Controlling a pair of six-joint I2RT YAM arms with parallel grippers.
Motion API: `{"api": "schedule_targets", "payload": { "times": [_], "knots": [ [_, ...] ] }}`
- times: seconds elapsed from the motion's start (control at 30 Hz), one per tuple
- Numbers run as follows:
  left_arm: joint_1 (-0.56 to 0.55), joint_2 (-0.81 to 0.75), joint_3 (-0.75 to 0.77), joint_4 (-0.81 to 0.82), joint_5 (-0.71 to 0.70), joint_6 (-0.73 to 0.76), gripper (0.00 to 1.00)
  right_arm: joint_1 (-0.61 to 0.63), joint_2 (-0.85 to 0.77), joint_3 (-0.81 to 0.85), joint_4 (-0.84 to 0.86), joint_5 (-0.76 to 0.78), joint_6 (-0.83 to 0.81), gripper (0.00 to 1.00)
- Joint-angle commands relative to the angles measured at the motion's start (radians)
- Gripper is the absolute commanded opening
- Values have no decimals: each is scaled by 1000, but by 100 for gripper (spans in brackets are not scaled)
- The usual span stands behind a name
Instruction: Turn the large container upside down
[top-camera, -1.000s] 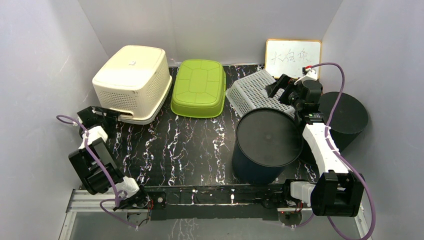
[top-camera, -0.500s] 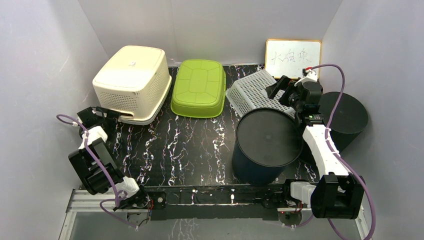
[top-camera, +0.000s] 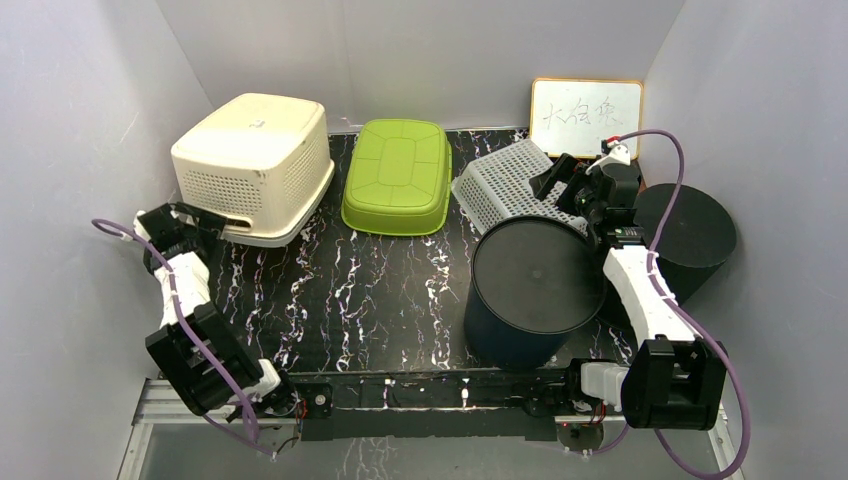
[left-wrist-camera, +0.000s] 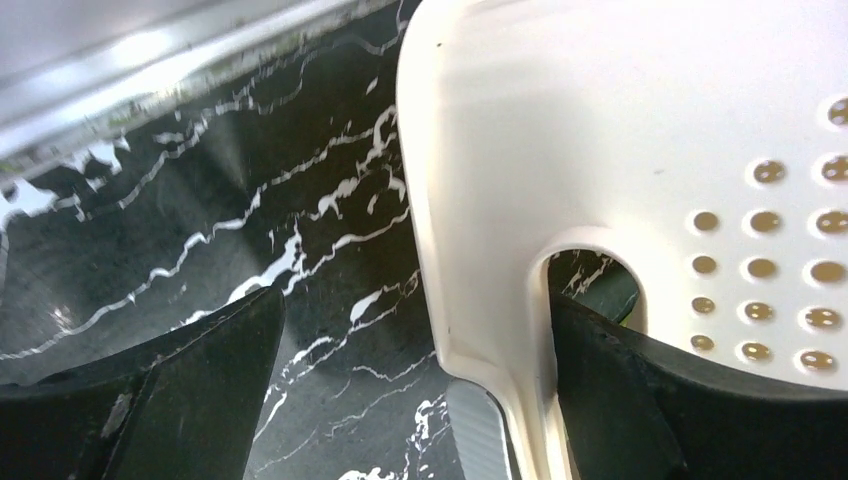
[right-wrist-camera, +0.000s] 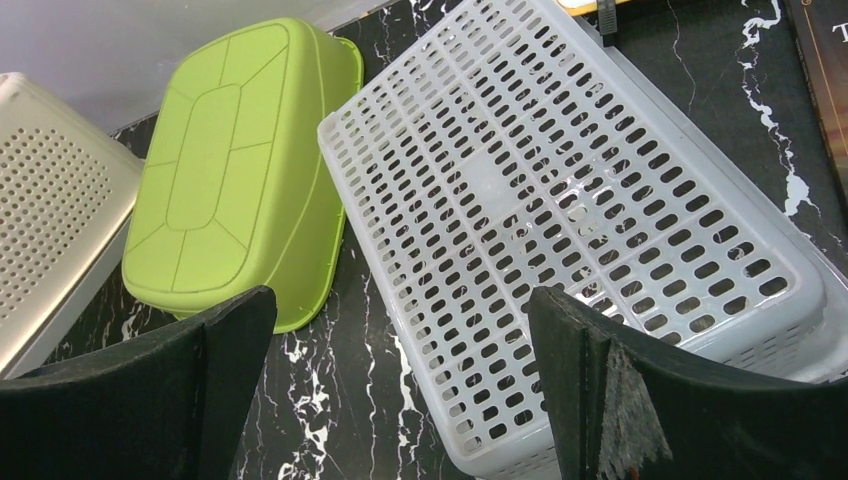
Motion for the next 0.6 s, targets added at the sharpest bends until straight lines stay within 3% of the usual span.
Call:
{"api": "schedule_targets", "payload": {
  "times": [0.0,0.13,0.33,0.57],
  "knots": [
    [13,-35,117,-68,-55,103,98,-5,-9,59,37,10,3,98],
    [14,-3,97,-5,14,48,98,-5,-7,60,40,0,18,98],
    [8,9,-79,247,134,-97,98,-5,-5,67,20,14,3,98],
    [-5,-62,-50,162,125,11,98,1,6,69,15,-14,-3,98]
  ]
}}
